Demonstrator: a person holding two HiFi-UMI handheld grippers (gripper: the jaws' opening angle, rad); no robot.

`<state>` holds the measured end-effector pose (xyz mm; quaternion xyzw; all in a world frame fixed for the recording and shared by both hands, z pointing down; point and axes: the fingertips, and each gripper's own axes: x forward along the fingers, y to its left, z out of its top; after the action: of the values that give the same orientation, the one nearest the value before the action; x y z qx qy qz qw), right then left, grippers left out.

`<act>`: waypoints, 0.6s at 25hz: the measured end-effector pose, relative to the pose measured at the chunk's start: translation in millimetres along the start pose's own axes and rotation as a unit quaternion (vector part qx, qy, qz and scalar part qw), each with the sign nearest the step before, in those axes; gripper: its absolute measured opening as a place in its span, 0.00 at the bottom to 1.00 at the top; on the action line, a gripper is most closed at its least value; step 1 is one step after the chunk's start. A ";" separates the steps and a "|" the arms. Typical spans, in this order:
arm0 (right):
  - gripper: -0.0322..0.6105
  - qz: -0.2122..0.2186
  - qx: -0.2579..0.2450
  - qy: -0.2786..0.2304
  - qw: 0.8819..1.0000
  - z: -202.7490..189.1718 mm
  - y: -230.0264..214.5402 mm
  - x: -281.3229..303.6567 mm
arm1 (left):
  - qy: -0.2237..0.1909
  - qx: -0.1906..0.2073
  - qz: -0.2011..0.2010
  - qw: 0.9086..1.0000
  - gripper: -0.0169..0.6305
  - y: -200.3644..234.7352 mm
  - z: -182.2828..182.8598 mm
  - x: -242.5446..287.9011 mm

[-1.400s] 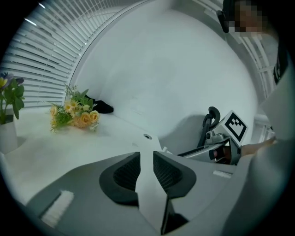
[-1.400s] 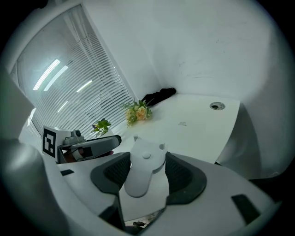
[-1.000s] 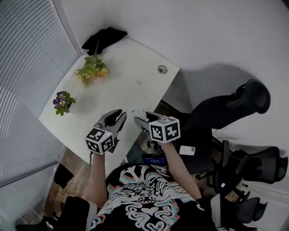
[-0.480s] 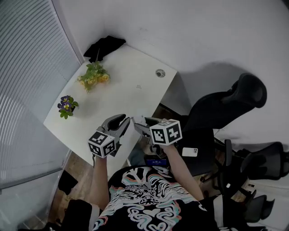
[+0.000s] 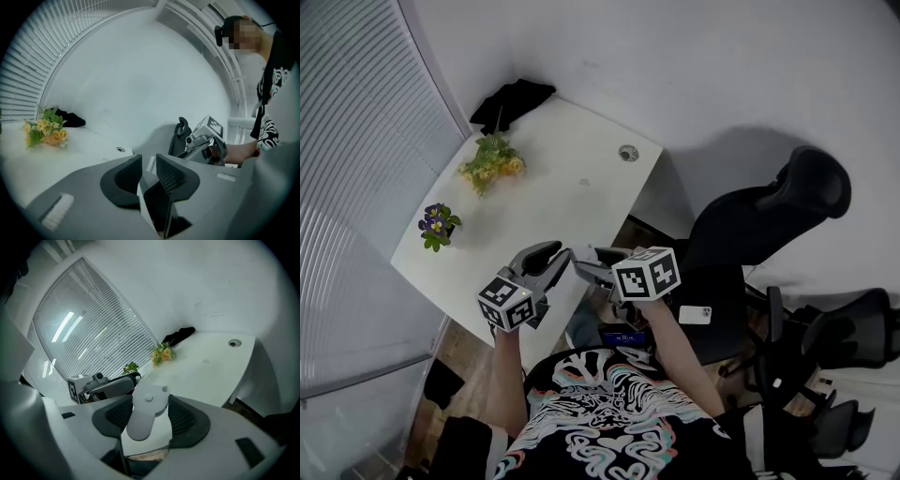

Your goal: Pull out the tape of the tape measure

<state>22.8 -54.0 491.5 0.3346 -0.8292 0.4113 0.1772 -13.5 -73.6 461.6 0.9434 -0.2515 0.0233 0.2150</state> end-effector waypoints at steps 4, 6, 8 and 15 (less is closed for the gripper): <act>0.42 0.005 -0.002 0.005 1.000 -3.3 2.5 -1.8 | 0.005 -0.005 -0.033 0.999 0.17 -11.6 -3.1 2.0; 0.42 0.012 -0.001 0.009 1.000 -4.6 4.3 -2.6 | 0.004 -0.009 -0.039 0.999 0.17 -13.3 -3.4 1.7; 0.42 0.020 0.002 0.009 1.000 -3.9 5.9 -3.6 | -0.001 -0.017 -0.047 0.999 0.16 -13.9 -1.2 1.0; 0.42 0.025 -0.002 0.015 1.000 -3.2 8.5 -7.4 | -0.008 -0.002 -0.041 0.999 0.11 -16.2 2.9 -0.3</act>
<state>22.2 -44.6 484.5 0.3072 -0.8355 0.4185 0.1799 -6.1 -62.0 452.6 0.9527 -0.2140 0.0063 0.2155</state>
